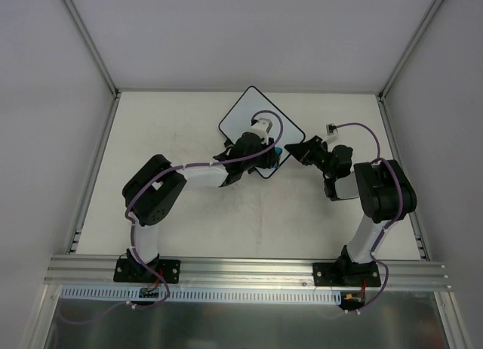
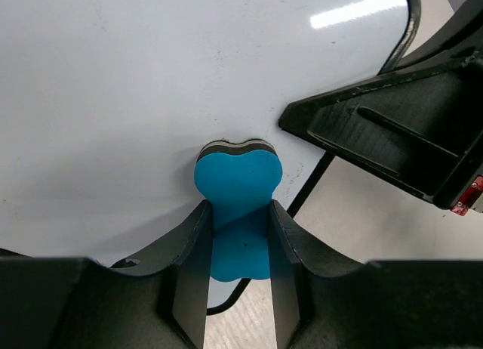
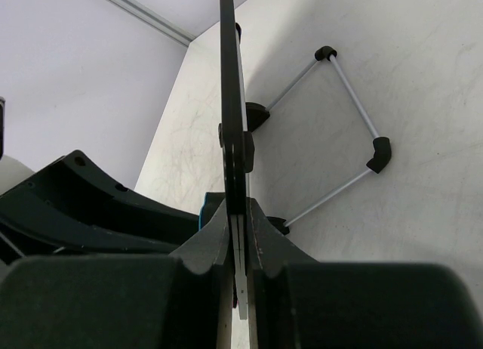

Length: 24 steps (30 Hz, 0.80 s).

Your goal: Erase the whiteboard

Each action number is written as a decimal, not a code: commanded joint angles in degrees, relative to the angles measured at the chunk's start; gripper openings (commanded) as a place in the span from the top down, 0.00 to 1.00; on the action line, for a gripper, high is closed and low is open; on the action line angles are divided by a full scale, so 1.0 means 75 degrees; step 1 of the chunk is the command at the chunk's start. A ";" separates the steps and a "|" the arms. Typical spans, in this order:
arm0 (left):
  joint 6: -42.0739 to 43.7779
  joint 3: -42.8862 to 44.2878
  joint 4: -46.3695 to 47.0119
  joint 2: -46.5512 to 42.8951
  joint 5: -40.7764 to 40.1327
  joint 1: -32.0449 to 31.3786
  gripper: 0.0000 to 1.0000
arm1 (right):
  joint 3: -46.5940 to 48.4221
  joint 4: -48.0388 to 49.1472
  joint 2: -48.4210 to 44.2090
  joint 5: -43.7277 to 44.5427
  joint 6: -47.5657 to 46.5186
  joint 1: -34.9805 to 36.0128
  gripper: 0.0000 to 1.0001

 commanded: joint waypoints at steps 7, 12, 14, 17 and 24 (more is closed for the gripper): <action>-0.0794 -0.0473 -0.1090 0.0401 0.0002 0.0525 1.00 | 0.0270 0.1117 -0.0235 -0.0103 0.0102 0.0055 1.00; -0.0946 -0.0344 -0.1488 0.0460 -0.0349 0.0572 1.00 | 0.0246 0.1106 -0.0294 -0.0080 0.0102 0.0020 1.00; -0.0993 -0.0297 -0.1676 0.0472 -0.0443 0.0572 1.00 | 0.0246 0.1106 -0.0294 -0.0091 0.0114 0.0008 1.00; -0.1052 -0.0309 -0.1770 0.0495 -0.0443 0.0596 1.00 | 0.0305 0.1106 -0.0306 -0.0184 0.0126 0.0019 1.00; -0.1333 -0.0414 -0.1933 0.0554 -0.0490 0.0607 1.00 | 0.0364 0.1094 -0.0306 -0.0197 0.0173 0.0008 1.00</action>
